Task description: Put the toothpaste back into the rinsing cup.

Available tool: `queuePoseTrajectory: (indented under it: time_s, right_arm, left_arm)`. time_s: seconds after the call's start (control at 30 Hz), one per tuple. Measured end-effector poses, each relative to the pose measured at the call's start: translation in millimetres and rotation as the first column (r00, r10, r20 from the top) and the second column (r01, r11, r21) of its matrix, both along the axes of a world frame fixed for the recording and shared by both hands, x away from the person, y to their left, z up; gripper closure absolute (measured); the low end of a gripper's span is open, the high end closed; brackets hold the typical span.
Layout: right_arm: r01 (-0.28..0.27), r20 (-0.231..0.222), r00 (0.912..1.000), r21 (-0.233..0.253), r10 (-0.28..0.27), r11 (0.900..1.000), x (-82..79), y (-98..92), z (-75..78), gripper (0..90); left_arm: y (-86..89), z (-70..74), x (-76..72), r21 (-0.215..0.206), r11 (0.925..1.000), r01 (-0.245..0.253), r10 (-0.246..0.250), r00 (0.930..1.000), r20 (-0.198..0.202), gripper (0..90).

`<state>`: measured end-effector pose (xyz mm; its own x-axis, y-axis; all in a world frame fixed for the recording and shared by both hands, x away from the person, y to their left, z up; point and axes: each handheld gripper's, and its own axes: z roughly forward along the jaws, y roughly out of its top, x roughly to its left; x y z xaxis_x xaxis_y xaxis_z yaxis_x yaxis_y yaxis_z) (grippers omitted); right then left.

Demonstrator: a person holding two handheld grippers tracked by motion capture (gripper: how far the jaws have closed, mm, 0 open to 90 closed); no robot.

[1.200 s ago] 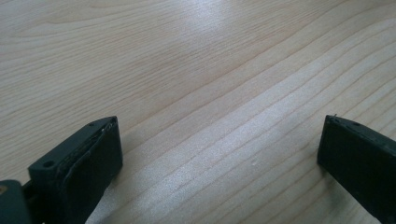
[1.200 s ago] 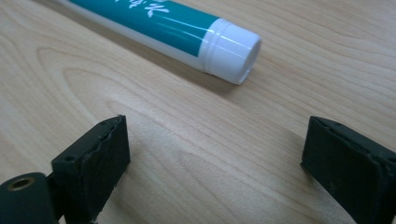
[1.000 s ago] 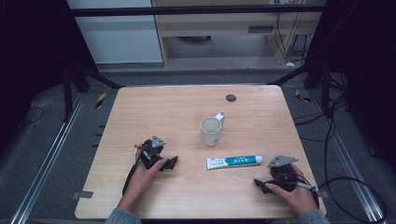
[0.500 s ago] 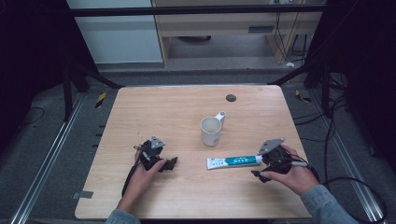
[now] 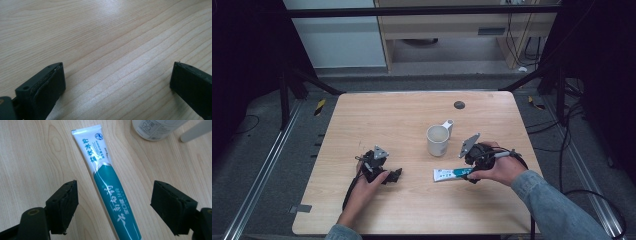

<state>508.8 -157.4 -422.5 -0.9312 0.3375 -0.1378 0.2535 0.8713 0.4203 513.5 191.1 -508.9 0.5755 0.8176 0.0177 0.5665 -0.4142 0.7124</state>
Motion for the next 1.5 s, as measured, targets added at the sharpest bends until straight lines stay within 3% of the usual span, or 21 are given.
queuePoseTrajectory:
  time_s: [0.27, 0.53, 0.93, 1.5]
  right_arm:
    - [-0.049, -0.04, 0.998, -0.016, 0.049, 0.999, 11.1, 12.6, -4.4, 30.3]
    - [-0.091, -0.039, 0.9952, -0.014, 0.09, 0.996, 14.0, 25.8, -5.4, 33.8]
    - [-0.159, -0.093, 0.9839, -0.068, 0.153, 0.985, 18.7, 37.9, -26.7, 40.7]
    - [-0.181, -0.134, 0.9763, -0.08, 0.17, 0.98, 23.0, 40.7, -40.0, 44.1]
  left_arm:
    - [0.2, 0.1, 0.0, 0.002, 1.0, 0.001, -0.001, 1.0, -0.001, 0.0]
    - [-0.1, 0.0, 0.0, -0.001, 1.0, 0.0, 0.0, 1.0, 0.0, 0.0]
    - [0.2, 0.1, 0.0, 0.003, 1.0, 0.002, -0.002, 1.0, -0.001, 0.0]
    - [0.2, 0.2, 0.0, 0.003, 1.0, 0.002, -0.002, 1.0, -0.001, 0.0]
